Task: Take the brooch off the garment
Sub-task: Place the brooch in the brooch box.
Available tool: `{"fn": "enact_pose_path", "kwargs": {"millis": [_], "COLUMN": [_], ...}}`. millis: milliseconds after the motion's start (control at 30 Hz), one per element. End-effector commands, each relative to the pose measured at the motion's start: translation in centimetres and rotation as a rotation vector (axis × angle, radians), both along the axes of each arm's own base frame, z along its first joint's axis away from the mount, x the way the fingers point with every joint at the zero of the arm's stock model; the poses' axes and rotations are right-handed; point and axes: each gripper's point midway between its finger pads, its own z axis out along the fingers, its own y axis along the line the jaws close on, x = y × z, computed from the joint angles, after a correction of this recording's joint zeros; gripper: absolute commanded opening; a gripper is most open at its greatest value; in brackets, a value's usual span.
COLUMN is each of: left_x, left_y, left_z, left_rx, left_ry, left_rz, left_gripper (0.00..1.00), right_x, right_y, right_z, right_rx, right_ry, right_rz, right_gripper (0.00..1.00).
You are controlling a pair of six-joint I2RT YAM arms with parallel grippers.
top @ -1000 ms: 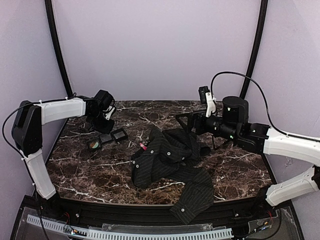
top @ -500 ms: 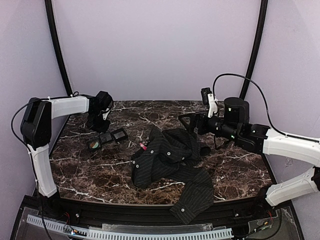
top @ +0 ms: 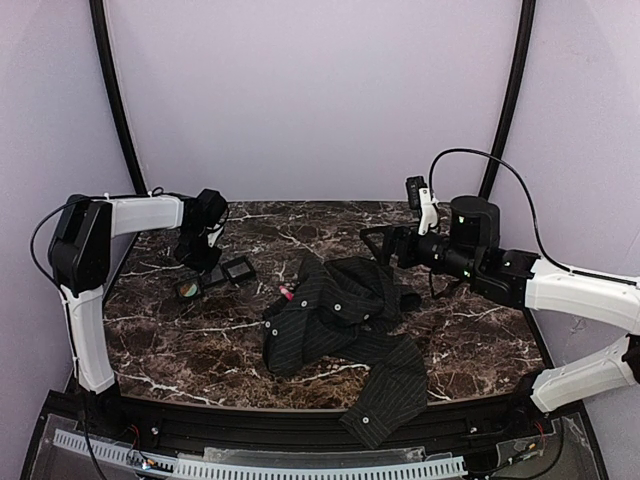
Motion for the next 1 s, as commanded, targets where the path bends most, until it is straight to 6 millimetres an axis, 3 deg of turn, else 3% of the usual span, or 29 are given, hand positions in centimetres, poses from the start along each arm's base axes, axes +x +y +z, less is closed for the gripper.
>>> {"fn": "enact_pose_path", "kwargs": {"millis": [0,67,400,600,967], "left_x": [0.1,0.1,-0.3,-0.7,-1.2], "left_y": [0.0,-0.1,-1.0,-2.6,-4.0], "left_z": [0.1,0.1,-0.4,-0.5,0.1], "left_rx": [0.009,0.007,-0.042,-0.138,-0.219], "left_ry": [0.014,0.019,0.048,0.073,0.092], "left_rz": [-0.019,-0.021,-0.040,-0.057,-0.071], "left_gripper": [0.01,0.01,0.21,0.34,0.51], "right_x": [0.2,0.2,0.2,0.2,0.1], "right_y": [-0.2,-0.2,-0.5,-0.5,-0.7], "right_z": [0.1,-0.1,-0.4,-0.6,-0.9], "right_rx": [0.031,0.029,0.035,0.037,0.034], "right_ry": [-0.003,0.001,0.011,0.018,0.027], "right_rz": [-0.002,-0.004,-0.013,-0.012,-0.019], "right_gripper": [0.96,0.96,0.96,0.96,0.96]}}
